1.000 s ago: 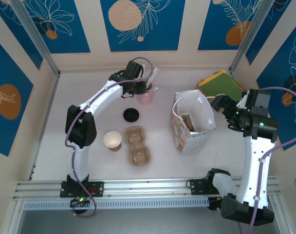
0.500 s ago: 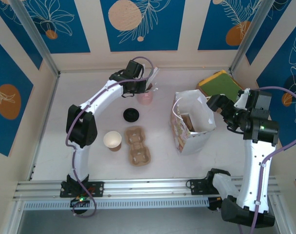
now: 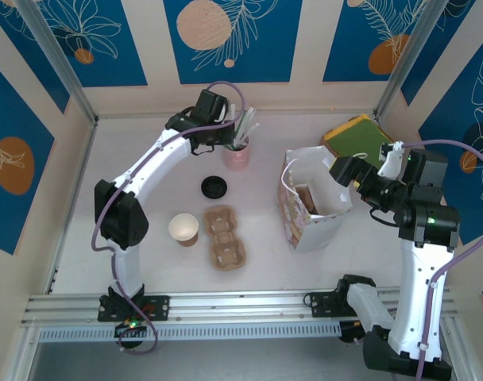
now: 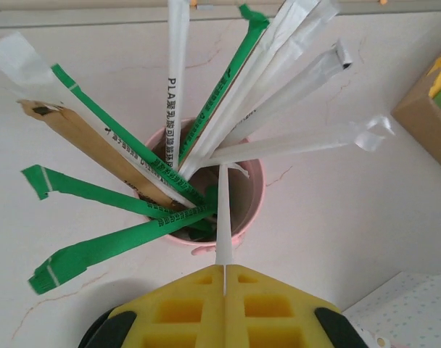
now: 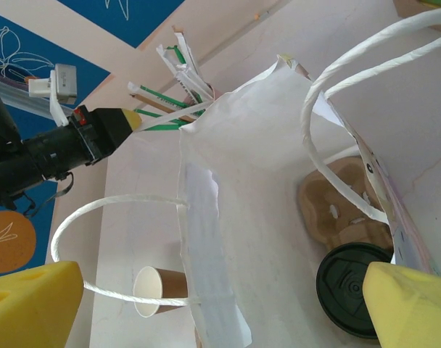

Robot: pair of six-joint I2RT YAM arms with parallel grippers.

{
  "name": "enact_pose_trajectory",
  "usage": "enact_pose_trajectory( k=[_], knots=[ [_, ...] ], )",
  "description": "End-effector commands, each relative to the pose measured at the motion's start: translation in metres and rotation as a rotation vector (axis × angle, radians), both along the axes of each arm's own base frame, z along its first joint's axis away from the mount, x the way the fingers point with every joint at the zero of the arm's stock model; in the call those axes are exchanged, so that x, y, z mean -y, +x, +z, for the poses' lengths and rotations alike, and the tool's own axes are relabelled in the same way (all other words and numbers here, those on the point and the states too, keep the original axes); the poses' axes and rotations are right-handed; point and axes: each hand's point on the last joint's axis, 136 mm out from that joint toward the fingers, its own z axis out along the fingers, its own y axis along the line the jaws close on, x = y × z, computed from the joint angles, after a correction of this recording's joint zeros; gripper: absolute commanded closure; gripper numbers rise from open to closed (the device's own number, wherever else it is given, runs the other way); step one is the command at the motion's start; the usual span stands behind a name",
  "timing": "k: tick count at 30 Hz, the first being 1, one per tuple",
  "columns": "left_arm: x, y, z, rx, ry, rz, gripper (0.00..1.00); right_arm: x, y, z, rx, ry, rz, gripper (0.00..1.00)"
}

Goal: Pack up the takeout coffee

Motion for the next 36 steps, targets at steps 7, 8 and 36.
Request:
enact_pose_trajectory(
  k=[7,8,36],
  knots=[
    [-0.014,-0.025,0.037,0.051,0.048,0.0,0.97,-0.005,-0.005,0.005,0.022,-0.014,0.028,0.01],
    [-0.017,-0.027,0.039,0.049,0.057,0.005,0.97,-0.004,-0.005,0.004,0.021,-0.015,0.028,0.01],
    [0.001,-0.118,0.167,0.261,-0.124,-0.147,0.97,-0.009,-0.005,0.005,0.023,-0.043,0.046,0.01]
  ],
)
